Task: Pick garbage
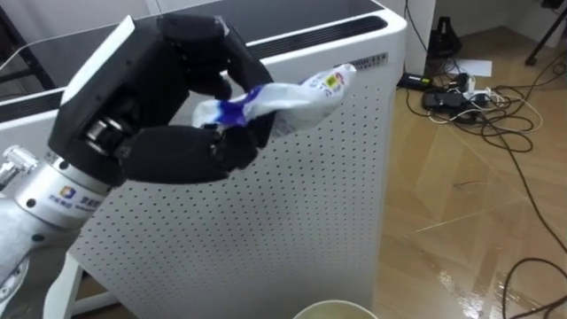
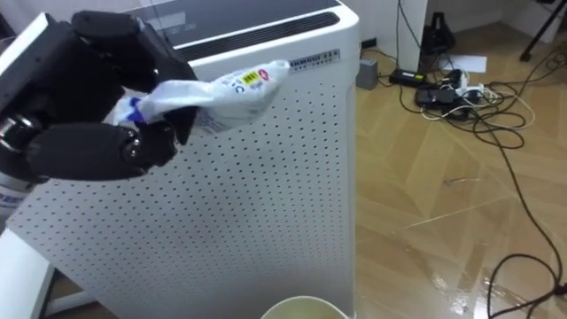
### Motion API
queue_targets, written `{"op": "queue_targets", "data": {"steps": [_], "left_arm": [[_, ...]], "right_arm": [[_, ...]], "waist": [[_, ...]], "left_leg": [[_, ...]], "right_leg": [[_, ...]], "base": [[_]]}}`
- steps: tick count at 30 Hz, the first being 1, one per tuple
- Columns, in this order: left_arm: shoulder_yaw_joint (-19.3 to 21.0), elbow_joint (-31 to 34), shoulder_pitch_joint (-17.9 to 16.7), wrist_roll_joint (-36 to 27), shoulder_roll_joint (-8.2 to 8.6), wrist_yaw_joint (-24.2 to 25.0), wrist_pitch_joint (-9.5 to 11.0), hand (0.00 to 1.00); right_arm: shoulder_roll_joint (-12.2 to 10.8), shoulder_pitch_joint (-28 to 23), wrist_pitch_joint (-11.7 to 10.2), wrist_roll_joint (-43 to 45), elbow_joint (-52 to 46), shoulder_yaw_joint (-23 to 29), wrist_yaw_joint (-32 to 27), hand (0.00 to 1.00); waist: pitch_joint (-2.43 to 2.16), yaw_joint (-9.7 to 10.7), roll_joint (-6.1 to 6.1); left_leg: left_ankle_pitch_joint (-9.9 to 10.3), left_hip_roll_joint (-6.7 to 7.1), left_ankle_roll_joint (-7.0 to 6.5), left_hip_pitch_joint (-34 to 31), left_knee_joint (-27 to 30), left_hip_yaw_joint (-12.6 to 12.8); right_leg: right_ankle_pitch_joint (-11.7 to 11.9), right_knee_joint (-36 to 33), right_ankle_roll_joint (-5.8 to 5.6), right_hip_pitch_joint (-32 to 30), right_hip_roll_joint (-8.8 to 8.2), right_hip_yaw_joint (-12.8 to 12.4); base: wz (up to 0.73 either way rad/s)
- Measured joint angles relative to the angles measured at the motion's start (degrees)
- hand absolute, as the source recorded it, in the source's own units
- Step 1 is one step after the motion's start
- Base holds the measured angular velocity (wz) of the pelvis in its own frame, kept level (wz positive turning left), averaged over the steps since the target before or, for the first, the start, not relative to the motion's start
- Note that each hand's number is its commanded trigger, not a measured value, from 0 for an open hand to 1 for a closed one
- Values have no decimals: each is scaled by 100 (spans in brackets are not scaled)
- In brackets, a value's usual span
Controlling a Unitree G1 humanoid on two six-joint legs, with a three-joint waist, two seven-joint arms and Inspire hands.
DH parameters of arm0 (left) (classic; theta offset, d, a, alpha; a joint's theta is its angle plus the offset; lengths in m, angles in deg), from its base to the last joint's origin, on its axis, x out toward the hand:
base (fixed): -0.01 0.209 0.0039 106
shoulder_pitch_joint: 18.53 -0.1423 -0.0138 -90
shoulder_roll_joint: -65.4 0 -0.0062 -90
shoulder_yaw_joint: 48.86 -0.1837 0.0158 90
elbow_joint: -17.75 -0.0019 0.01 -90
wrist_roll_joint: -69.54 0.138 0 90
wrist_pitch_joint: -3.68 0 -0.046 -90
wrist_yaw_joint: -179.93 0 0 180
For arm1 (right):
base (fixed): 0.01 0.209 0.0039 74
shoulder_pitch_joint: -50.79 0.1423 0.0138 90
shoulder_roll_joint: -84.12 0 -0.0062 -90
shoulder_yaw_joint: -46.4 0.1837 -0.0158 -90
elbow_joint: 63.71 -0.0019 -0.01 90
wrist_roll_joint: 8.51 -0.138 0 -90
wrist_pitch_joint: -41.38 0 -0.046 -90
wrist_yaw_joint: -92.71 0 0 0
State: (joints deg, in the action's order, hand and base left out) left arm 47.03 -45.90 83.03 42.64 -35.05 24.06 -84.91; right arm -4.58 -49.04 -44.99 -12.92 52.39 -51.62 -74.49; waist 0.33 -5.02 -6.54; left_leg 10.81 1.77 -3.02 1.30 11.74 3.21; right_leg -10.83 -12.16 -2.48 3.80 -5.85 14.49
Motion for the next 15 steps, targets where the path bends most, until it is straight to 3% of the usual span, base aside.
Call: {"op": "queue_targets", "data": {"steps": [2, 4, 7, 9, 15], "left_arm": [[-30, 116, -93, -187, 83, 40, 1, 100], [-159, 217, -142, -247, 155, 76, 2, 100], [-374, 220, -153, -255, 290, 190, 7, 100], [-516, 185, -358, -284, 373, 270, 62, 100], [-1091, -423, -676, -284, 386, 291, 104, 100]], "right_arm": [[6, 0, 0, -17, 4, -97, -24, 100], [-3, 9, 0, -14, 2, -263, -64, 100], [-10, 57, -1, -1, 25, -500, -97, 100], [-15, 110, -1, 6, 71, -603, -105, 100], [-44, 464, -9, -1, 339, -761, -140, 100]], "waist": [[-2, -9, 8], [-41, -39, 49], [-25, -34, 105], [-30, -18, 118], [20, 47, 175]], "left_leg": [[0, -5, 0, 2, 8, -11], [-6, -11, 5, -44, 17, -2], [-7, -12, 4, -81, 65, -5], [-7, -14, 3, -182, 110, 27], [-13, -25, -6, -499, 285, 16]], "right_leg": [[-1, -55, 0, -22, -5, -10], [-4, -95, 2, -91, -8, -27], [-3, -101, 4, -108, 0, -36], [-1, -155, 8, -229, -3, -44], [17, -262, 35, -498, -11, -39]], "base": [[-2], [-3], [0], [-5], [0]]}}
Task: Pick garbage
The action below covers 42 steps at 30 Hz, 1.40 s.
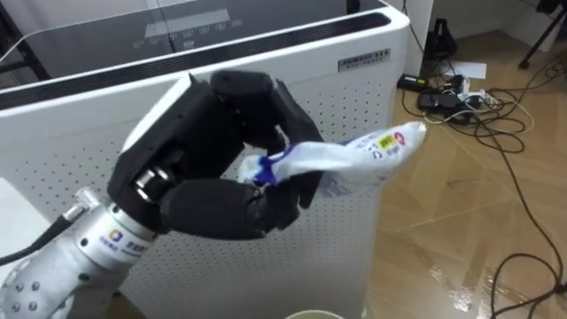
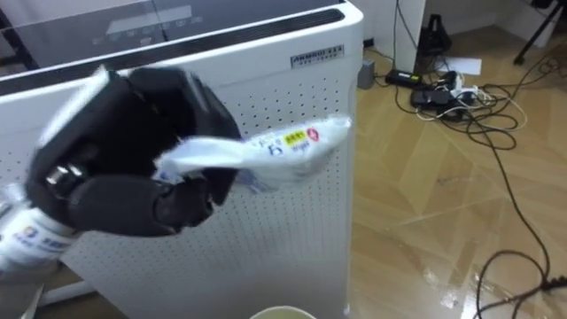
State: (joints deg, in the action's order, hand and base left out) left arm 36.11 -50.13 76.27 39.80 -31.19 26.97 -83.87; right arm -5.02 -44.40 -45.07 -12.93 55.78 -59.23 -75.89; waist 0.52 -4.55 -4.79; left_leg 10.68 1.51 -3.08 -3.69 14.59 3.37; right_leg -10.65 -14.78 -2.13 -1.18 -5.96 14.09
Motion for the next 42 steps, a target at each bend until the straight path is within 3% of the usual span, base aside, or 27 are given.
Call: {"op": "queue_targets", "data": {"steps": [4, 9, 13, 17, 18, 21, 29, 37, 42], "left_arm": [[-137, -614, 2, 38, -2, -27, 19, 100], [-455, -1542, -2, 180, 177, -45, 28, 100], [-691, -2226, 0, 209, 211, -29, 71, 100], [-869, -2880, 60, 251, 434, -49, 85, 100], [-894, -3027, 60, 269, 468, -52, 89, 100], [-1065, -3349, 73, 461, 503, -58, 130, 100], [-1174, -4046, 107, 701, 514, -6, 140, 100], [-1197, -4478, 122, 817, 516, 45, 163, 100], [-1197, -4488, 106, 937, 507, 114, 163, 0]], "right_arm": [[-28, 300, -68, -7, 314, -5, -39, 100], [-74, 947, -119, -8, 873, -15, -202, 100], [-71, 1155, -234, -186, 1259, -113, -254, 100], [-87, 1385, -271, -204, 1509, -117, -242, 100], [-100, 1476, -280, -238, 1522, -117, -199, 100], [-85, 1687, -283, -377, 1589, -123, -133, 100], [-110, 1807, -446, -453, 1748, -120, -112, 100], [-56, 1807, -457, -451, 1820, -159, -76, 100], [-54, 1807, -458, -450, 1822, -169, -73, 100]], "waist": [[31, 41, -16], [103, -8, -27], [114, -10, -12], [145, 0, 35], [178, 1, 84], [211, 13, 150], [212, 84, 151], [206, -65, 135], [201, -82, 127]], "left_leg": [[0, -34, 0, -318, 158, -33], [-6, -65, -1, -824, 365, -19], [-6, -69, -1, -1033, 430, -22], [-10, -67, -8, -1206, 474, -9], [-14, -71, -13, -1243, 475, 38], [-25, -77, -22, -1414, 524, 104], [-30, -82, -32, -1731, 638, 137], [-33, -82, -38, -1799, 677, 150], [-34, -80, -39, -1817, 698, 129]], "right_leg": [[54, -21, 39, -233, 17, 34], [53, -340, 48, -810, 2, 2], [50, -411, 54, -1018, -6, 11], [46, -523, 62, -1230, -68, 0], [36, -582, 76, -1310, -82, -4], [37, -614, 90, -1499, -80, -96], [42, -721, 99, -1818, -84, -127], [45, -798, 104, -1906, -84, -131], [47, -800, 107, -1907, -85, -117]], "base": [[5], [0], [0], [-2], [-10], [-10], [-2], [-1], [0]]}}
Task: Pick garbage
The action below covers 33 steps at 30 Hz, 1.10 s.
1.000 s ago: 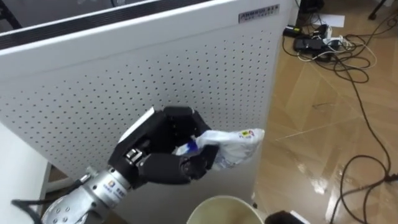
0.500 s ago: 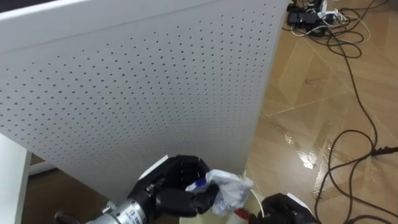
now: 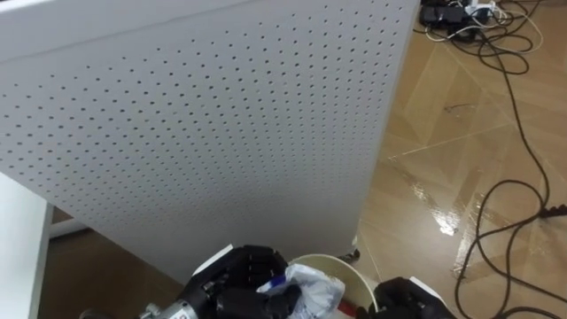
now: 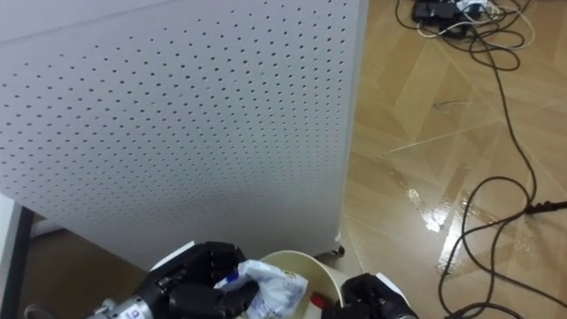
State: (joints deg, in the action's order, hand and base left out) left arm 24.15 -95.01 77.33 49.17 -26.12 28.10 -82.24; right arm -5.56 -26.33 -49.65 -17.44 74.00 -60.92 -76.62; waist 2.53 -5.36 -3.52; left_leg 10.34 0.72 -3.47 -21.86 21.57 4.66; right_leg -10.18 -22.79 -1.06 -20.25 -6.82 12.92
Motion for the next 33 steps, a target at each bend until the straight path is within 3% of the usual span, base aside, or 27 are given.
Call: {"op": "queue_targets", "data": {"steps": [22, 33], "left_arm": [[-19, -206, -44, 105, 3, 650, -14, 0], [-101, -215, -195, 104, -2, 848, -180, 0]], "right_arm": [[31, 13, -19, -3, 16, -26, 167, 100], [175, -11, -12, -27, 104, -150, 286, 100]], "waist": [[-32, 36, -56], [-30, 38, -48]], "left_leg": [[-13, 6, -10, 55, 23, -5], [-13, 10, -9, 217, -37, -5]], "right_leg": [[3, -62, 6, 32, -11, -24], [1, -25, 8, 211, 1, -12]], "base": [[0], [0]]}}
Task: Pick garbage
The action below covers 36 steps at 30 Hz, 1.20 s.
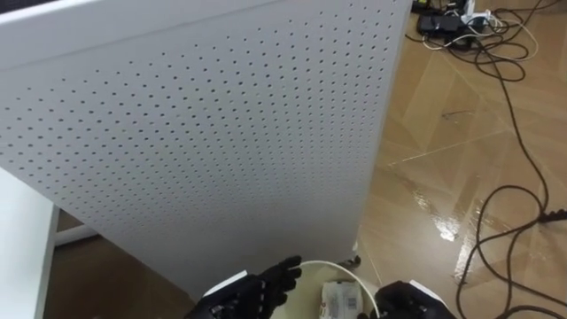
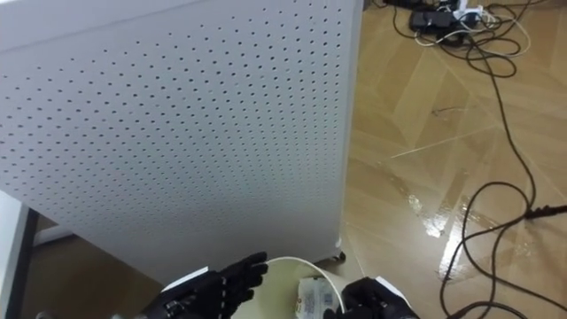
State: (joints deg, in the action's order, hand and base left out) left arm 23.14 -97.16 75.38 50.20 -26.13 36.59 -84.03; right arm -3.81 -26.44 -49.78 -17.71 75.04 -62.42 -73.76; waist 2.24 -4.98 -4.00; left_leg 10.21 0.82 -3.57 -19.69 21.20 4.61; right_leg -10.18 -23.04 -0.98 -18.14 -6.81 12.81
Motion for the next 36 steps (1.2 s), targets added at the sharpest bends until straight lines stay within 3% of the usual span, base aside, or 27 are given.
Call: {"op": "queue_targets", "data": {"steps": [4, 5, 6, 11, 13, 15, 18, 21, 25, 28, 30, 36], "left_arm": [[111, -10, -265, -4, -14, 7, -4, 0], [209, -121, -486, -32, -16, 8, -2, 0], [258, -282, -660, -21, -59, 0, -7, 0], [727, -1098, -1568, 143, -149, -23, -98, 0], [864, -1443, -1821, 140, -160, -87, -101, 0], [1034, -1780, -2080, 92, -143, -178, -96, 0], [1154, -2445, -2098, -461, 24, -242, -35, 0], [1168, -2863, -2132, -1065, 25, -327, 29, 0], [1227, -3210, -2124, -1340, 138, -585, 34, 0], [1468, -3576, -2108, -1638, 396, -876, 19, 0], [1870, -3992, -2110, -1921, 574, -1154, -5, 0], [2511, -4739, -2131, -1813, 745, -1982, -295, 0]], "right_arm": [[119, -247, -1, 1, -219, 52, 35, 100], [142, -405, -4, -3, -262, 66, 39, 100], [147, -584, -4, 0, -253, 121, 45, 100], [158, -1238, -3, 24, -141, 598, 93, 100], [169, -1428, 1, 25, 33, 737, 68, 100], [177, -1713, -5, 31, 102, 903, -33, 100], [130, -1829, -30, -97, 582, 1074, -148, 100], [130, -1954, -36, -409, 685, 1326, -255, 100], [-8, -2126, -68, -633, 904, 1397, -593, 100], [-167, -2156, -53, -887, 1231, 1509, -758, 100], [-333, -2173, -16, -1053, 1451, 1720, -819, 100], [-617, -2168, 148, -1097, 1860, 2048, -888, 100]], "waist": [[-9, 1, 7], [-32, 3, 20], [-97, 43, 42], [-191, 159, 164], [-206, 182, 204], [-184, 176, 267], [-201, 154, 342], [-189, 180, 374], [-203, 175, 351], [-208, 172, 363], [-210, 145, 399], [-212, 145, 448]], "left_leg": [[-1, 0, 1, 108, -10, -11], [0, 1, 1, 239, -72, -4], [-1, 11, 4, 377, -166, -6], [-2, 73, 6, 997, -492, -7], [0, 82, 7, 1174, -584, -37], [0, 85, 7, 1401, -706, -63], [2, 95, 8, 1629, -811, -107], [13, 87, 25, 1714, -860, -95], [21, 77, 42, 1969, -1001, -76], [19, 76, 48, 2148, -1141, -32], [35, 71, 68, 2205, -1157, -9], [61, 60, 77, 2299, -1154, -21]], "right_leg": [[-5, 133, 4, 152, -2, 26], [-5, 192, 3, 278, 4, 49], [-9, 277, -3, 421, -2, 103], [-83, 515, -58, 1008, 5, 176], [-75, 660, -82, 1236, 17, 225], [-27, 885, -126, 1517, 63, 225], [-5, 1042, -147, 1776, 92, 225], [-5, 1061, -146, 1849, 107, 219], [-4, 1146, -144, 2076, 142, 159], [-6, 1199, -147, 2217, 149, 154], [-5, 1258, -146, 2273, 167, 125], [-4, 1334, -145, 2398, 186, 144]], "base": [[0], [0], [3], [6], [8], [6], [5], [-3], [-7], [-7], [-7], [2]]}}
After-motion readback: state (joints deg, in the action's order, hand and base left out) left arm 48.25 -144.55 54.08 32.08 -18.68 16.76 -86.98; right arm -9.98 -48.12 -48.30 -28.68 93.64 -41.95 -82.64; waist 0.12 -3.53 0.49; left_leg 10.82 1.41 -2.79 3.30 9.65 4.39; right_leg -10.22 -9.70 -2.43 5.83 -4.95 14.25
